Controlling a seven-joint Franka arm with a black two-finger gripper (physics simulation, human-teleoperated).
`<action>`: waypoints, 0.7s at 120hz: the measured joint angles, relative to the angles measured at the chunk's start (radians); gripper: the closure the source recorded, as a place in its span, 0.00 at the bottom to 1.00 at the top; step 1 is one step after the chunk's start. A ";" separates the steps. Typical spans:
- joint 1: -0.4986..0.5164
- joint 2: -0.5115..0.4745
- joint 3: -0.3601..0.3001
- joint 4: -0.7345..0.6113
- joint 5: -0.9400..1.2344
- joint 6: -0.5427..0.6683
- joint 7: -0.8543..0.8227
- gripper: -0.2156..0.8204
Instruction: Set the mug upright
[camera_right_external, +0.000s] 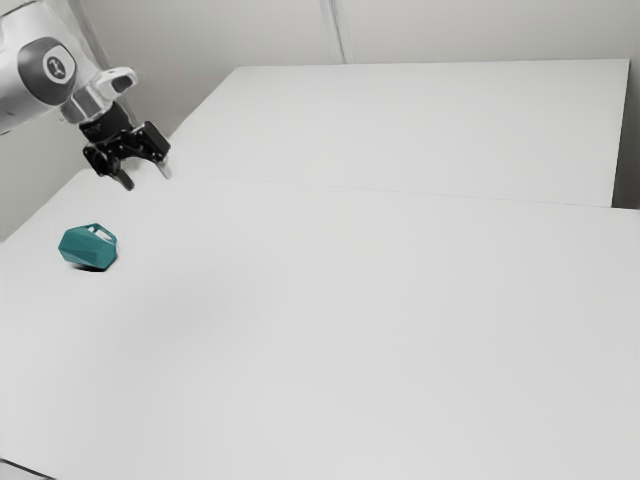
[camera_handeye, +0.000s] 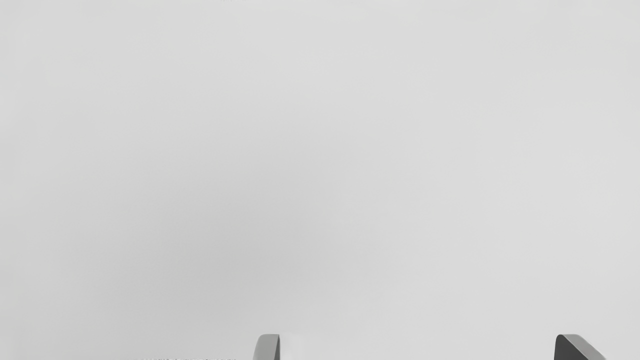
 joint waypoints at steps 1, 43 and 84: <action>0.017 0.003 0.000 0.001 -0.004 0.001 0.009 0.21; 0.242 0.267 0.002 0.209 -0.130 -0.033 0.414 0.21; 0.370 0.528 0.002 0.466 -0.263 -0.057 0.684 0.21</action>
